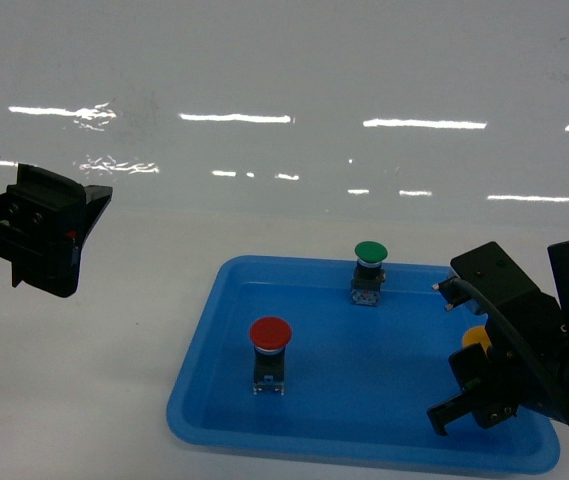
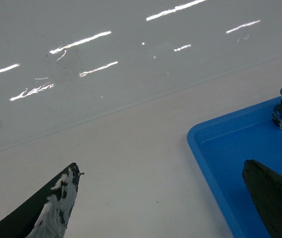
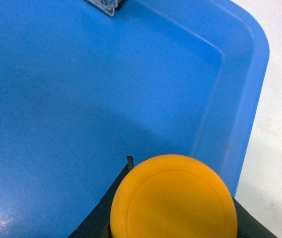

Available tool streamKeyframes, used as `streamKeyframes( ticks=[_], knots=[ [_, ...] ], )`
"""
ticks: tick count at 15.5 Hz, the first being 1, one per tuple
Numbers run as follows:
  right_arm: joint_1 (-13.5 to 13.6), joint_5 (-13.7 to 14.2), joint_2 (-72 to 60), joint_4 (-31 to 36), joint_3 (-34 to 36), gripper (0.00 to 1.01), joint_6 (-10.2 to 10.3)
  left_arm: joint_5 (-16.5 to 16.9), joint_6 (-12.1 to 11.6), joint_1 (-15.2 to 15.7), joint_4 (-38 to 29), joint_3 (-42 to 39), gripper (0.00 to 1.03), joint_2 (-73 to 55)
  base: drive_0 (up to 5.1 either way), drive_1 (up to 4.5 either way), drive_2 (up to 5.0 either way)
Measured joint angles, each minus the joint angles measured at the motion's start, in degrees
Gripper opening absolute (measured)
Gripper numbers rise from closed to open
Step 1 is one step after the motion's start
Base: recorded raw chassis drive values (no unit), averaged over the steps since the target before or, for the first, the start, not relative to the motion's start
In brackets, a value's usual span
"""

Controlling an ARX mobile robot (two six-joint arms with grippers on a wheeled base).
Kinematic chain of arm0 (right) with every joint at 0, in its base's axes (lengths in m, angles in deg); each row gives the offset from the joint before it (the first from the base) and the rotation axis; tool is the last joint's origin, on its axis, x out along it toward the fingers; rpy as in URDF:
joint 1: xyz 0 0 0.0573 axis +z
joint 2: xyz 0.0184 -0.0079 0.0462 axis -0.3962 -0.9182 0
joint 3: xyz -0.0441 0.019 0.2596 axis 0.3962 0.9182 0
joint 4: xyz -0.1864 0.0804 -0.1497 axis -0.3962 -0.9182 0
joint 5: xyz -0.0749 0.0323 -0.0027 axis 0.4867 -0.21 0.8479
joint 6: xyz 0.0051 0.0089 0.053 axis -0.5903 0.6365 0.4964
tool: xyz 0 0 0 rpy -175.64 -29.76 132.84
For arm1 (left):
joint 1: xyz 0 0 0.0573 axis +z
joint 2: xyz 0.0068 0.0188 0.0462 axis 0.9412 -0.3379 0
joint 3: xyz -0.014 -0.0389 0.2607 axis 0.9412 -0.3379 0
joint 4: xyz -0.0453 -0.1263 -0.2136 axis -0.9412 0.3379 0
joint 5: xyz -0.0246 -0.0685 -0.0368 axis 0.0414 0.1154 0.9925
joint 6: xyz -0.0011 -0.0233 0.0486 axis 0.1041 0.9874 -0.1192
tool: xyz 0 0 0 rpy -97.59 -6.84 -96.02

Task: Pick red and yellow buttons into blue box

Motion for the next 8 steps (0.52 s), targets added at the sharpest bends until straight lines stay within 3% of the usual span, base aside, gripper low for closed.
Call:
streamKeyframes(
  ticks=[3, 5, 8],
  knots=[
    [0.02, -1.70, 9.09, -1.03, 1.44, 0.29, -0.66, 0.00, 0.00, 0.00, 0.02, 0.00, 0.98, 0.00, 0.0, 0.00, 0.0],
    [1.60, -3.06, 19.41, -7.45, 1.55, 0.29, -1.27, 0.00, 0.00, 0.00, 0.02, 0.00, 0.98, 0.00, 0.0, 0.00, 0.0],
    [2.58, -4.15, 30.51, -12.09, 2.86, 0.29, -2.12, -0.02, 0.00, 0.00, 0.02, 0.00, 0.98, 0.00, 0.0, 0.00, 0.0]
  ],
)
